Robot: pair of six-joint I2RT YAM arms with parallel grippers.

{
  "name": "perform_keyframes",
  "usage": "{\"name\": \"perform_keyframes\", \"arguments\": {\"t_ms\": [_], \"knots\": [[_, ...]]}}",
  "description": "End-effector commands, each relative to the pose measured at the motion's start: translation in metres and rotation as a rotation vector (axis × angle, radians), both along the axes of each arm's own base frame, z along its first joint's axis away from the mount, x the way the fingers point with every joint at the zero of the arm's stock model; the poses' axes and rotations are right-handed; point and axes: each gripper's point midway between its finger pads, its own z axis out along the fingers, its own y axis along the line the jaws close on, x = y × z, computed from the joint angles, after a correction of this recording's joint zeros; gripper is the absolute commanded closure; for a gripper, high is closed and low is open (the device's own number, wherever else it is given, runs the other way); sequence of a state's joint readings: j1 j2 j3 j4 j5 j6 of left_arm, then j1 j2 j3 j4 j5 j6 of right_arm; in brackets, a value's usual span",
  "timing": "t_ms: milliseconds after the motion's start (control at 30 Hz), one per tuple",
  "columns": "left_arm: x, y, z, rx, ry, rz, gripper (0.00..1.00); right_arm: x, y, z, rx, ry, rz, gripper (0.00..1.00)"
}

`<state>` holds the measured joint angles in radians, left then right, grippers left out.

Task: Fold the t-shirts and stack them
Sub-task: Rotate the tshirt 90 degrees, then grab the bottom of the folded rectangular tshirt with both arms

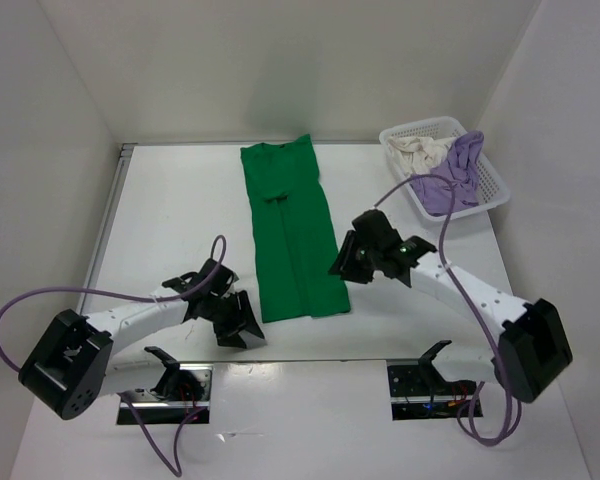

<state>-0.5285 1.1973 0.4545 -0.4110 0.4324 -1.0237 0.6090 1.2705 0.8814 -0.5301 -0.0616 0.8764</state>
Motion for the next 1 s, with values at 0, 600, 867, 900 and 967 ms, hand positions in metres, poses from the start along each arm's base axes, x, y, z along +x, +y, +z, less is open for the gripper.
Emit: {"name": "perform_keyframes", "arguments": {"t_ms": [0,600,867,900,967], "knots": [[0.013,-0.013,0.014,-0.074,-0.055,0.004,0.37,-0.010,-0.017,-0.005,0.019,-0.006,-0.104,0.58],[0.069,-0.021,-0.003,-0.019,-0.132,0.159,0.45,-0.034,-0.037,-0.086,-0.013,0.130,-0.173,0.52],[0.078,-0.021,-0.004,0.000,-0.152,0.172,0.63,-0.032,-0.027,-0.096,-0.006,0.158,-0.125,0.62],[0.078,-0.021,-0.004,0.000,-0.152,0.172,0.64,-0.030,-0.025,-0.094,0.003,0.147,-0.124,0.64],[0.079,-0.022,-0.003,-0.006,-0.159,0.173,0.69,-0.032,-0.025,-0.096,0.009,0.151,-0.119,0.68]]}}
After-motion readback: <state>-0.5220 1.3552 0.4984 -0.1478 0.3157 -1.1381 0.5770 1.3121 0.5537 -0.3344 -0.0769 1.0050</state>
